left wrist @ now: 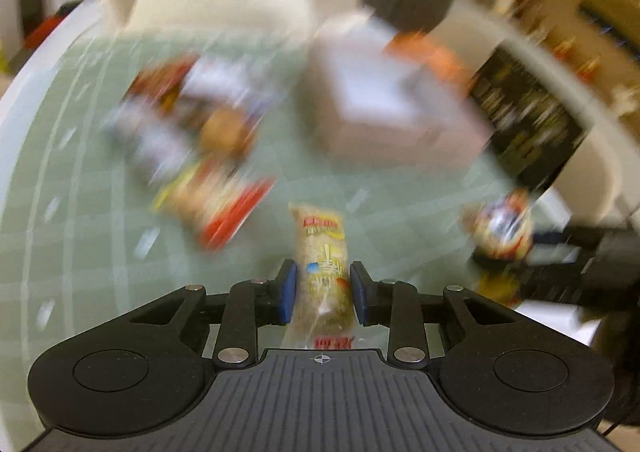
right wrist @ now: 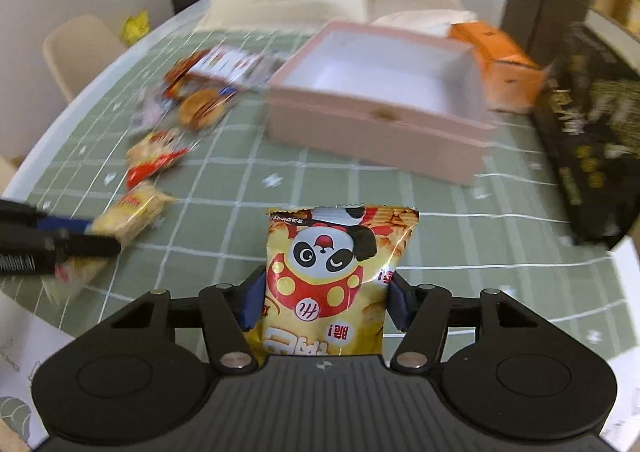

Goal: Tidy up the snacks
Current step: 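Carry the panda bag into the pink box while left tool grasps rice-cracker bag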

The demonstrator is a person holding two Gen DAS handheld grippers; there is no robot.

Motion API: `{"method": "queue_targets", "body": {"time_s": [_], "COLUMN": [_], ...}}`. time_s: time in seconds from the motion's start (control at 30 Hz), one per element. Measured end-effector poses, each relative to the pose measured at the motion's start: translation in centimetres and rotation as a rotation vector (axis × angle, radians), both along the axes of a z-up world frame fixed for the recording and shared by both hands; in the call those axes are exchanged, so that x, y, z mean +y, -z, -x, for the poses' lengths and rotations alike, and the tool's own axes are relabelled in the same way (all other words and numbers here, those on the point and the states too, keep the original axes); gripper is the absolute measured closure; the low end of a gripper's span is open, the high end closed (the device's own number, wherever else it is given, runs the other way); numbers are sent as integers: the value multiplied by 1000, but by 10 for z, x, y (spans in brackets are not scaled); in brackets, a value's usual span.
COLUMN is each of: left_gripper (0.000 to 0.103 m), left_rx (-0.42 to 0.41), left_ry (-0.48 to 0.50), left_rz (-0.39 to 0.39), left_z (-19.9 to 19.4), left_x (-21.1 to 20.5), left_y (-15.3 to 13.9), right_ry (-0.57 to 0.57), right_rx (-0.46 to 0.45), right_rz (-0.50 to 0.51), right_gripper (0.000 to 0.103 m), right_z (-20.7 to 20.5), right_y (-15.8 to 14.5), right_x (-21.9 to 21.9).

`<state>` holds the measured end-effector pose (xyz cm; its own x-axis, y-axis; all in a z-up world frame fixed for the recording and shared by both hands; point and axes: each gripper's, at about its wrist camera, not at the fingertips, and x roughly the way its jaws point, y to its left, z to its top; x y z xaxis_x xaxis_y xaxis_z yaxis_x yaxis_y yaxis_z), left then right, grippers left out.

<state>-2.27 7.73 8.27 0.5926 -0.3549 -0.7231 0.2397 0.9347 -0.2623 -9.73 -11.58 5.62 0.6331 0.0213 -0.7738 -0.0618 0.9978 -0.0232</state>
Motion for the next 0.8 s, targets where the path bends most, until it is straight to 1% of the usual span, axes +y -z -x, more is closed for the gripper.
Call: {"method": "queue_targets", "body": {"time_s": [0.1,0.17,0.2,0.23,0.3,0.33,0.37,0.43,0.53,0.63,0.7,0.73,0.77,0.8], "left_gripper": [70,70,70,69,68,68,68,68,68,68,68,68,68,68], "left_rx": [-92,-148,-159,-153,-107,-88,-83,-88,-70,-34,-9,5,19,34], "left_ry": [44,51,54,46,9,-21,-48,-95,-124,-178,-238,-266,-290,-320], "left_rz": [48,84,108,152,229,244,248,263,295,262,228,210,187,159], "left_z": [-35,-70,-88,-112,-152,-166,-172,-169,-141,-109,-86,-77,-67,-57], "left_x": [-22,-38,-44,-48,-52,-52,-49,-38,-11,15,35,44,53,63], "left_y": [-36,-55,-58,-58,-48,-42,-37,-30,-17,-1,10,14,18,23], "right_ry": [48,86,100,113,131,135,138,151,142,114,117,120,128,146], "right_rx": [-38,-66,-76,-88,-111,-117,-123,-123,-135,-147,-140,-135,-114,-102], "right_rz": [-30,-40,-44,-50,-46,-41,-40,-43,-45,-51,-92,-126,-138,-120], "right_gripper": [43,43,43,43,43,43,43,43,43,43,41,34,26,26], "right_z": [5,5,5,4,0,-2,-5,-13,-30,-67,-107,-127,-151,-167], "right_y": [-21,-34,-39,-44,-54,-57,-60,-66,-77,-85,-89,-89,-87,-83], "right_x": [-25,-37,-43,-48,-54,-57,-60,-66,-73,-72,-75,-77,-77,-73]}}
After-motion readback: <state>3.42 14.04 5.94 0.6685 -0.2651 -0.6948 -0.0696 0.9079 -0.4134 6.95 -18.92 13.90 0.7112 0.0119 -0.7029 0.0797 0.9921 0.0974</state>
